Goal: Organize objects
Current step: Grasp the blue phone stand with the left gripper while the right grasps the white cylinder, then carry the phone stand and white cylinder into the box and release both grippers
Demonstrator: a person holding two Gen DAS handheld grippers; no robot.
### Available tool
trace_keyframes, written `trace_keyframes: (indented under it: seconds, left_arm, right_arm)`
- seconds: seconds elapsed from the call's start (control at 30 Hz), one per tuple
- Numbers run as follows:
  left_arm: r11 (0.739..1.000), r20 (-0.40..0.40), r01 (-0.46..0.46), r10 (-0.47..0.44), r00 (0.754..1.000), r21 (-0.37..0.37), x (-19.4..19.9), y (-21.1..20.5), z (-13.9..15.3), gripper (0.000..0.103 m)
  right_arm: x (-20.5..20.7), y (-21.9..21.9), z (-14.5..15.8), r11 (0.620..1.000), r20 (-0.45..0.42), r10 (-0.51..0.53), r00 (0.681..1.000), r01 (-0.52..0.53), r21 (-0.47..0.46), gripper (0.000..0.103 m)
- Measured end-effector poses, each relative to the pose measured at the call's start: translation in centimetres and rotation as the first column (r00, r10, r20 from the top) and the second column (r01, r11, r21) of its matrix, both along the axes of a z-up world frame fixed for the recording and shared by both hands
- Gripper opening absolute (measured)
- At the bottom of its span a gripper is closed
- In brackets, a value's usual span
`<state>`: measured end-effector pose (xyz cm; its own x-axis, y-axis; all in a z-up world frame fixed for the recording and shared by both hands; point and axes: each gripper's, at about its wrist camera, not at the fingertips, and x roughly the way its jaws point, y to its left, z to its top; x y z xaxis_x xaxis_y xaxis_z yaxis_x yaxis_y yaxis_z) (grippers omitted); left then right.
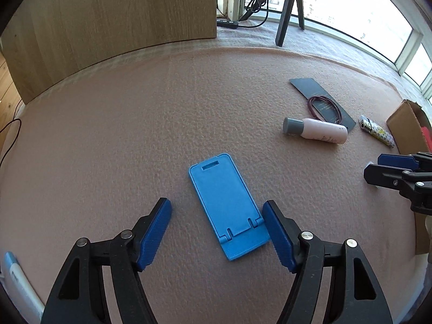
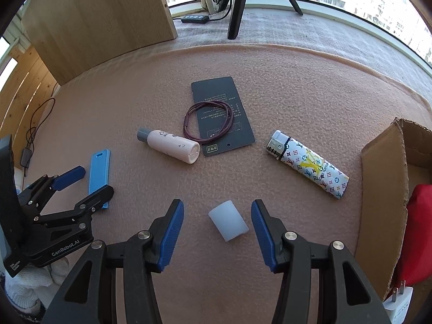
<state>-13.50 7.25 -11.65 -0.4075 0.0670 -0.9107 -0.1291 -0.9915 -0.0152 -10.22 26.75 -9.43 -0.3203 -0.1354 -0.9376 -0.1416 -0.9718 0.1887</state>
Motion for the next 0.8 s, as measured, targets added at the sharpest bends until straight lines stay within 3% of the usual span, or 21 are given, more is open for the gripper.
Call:
trace_keyframes:
  seconds: [0.2,0.23,0.3,0.33,0.4,0.53,0.8]
  left_arm:
    - [1.000,0.003,-0.012,0.012,1.000,0.009,-0.3,-0.8,-0.1,0.057]
    - [1.000,0.001,-0.018,0.018,1.000,0.008,-0.4,-0.9,-0.1,0.050]
    - [1.000,0.004,-0.026,0.026,1.000,0.015,-0.5,-1.1,0.0,0.042]
    - [1.000,0.008,-0.025,0.025,1.000,0.018,-0.7,-1.2,0.0,0.039]
    - [0.999,0.010,-0.025,0.024,1.000,0.028,-0.8,-1.3,0.0,0.039]
    - [0.997,0.011,-0.039,0.038,0.999,0.060,-0.6,-1.8,0.0,0.039]
    - [0.994,-0.011,-0.025,0.027,1.000,0.106,1.4,-1.6,1.2,0.039]
  right_arm:
    - [0.0,-0.5,-0.5,0.999,0.013,0.030,0.999,-0.030,0.026,0.048]
    - [0.0,-0.5,-0.6,0.999,0.014,0.031,0.999,-0.032,0.030,0.048]
    - [0.0,-0.4,-0.5,0.998,0.006,0.032,0.999,-0.032,0.045,0.043]
    - [-0.1,-0.4,-0.5,0.998,0.005,0.031,0.999,-0.032,0.057,0.037]
    - [0.0,-0.3,-0.4,0.997,0.007,0.031,1.000,-0.031,0.070,0.022]
    - [0.4,0.0,-0.2,0.998,-0.002,0.031,1.000,-0.030,0.057,0.015]
    - [2.9,1.2,2.9,1.000,-0.082,-0.002,0.997,0.002,-0.006,0.014]
